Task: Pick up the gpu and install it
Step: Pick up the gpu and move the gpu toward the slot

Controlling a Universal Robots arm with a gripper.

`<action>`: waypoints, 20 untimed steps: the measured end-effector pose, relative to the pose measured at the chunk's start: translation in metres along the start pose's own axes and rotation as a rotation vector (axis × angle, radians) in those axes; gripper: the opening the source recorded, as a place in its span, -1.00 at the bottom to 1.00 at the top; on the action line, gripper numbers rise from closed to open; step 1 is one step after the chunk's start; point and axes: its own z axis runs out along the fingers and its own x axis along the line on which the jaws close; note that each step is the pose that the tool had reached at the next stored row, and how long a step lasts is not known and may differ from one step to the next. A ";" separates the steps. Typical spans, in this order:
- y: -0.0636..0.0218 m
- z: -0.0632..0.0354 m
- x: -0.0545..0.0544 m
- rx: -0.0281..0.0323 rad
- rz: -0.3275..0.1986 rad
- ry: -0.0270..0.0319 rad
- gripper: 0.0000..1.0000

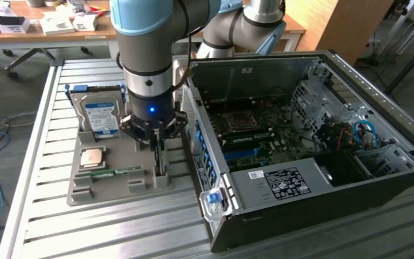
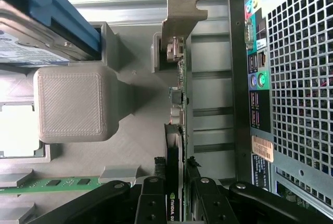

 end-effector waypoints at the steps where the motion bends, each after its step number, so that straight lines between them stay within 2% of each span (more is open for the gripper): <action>1: 0.0000 0.0000 0.000 0.0000 0.000 0.0000 -0.47; 20: 0.0001 -0.0010 0.000 -0.0005 -0.016 0.0005 -0.47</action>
